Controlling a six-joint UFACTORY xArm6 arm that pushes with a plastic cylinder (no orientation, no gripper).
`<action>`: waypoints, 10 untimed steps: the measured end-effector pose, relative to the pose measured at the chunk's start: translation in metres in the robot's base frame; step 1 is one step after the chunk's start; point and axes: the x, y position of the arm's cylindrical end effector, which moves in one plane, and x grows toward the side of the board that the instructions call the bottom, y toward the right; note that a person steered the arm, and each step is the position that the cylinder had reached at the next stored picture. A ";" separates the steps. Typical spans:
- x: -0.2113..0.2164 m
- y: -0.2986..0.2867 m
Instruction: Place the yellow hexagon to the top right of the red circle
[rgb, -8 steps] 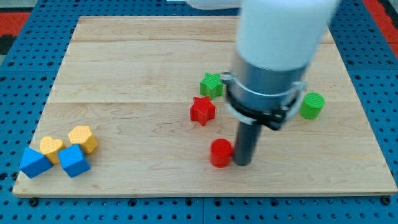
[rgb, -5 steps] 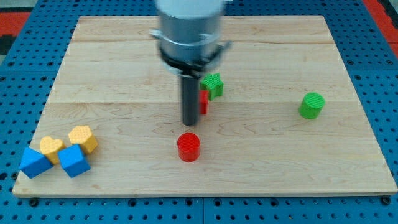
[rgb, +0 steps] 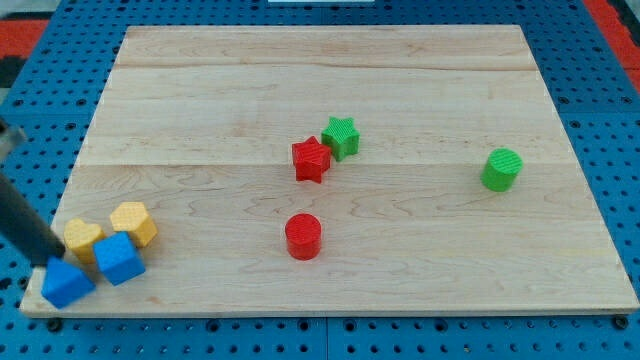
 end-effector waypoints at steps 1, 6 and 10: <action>0.000 0.017; -0.045 0.142; -0.093 0.140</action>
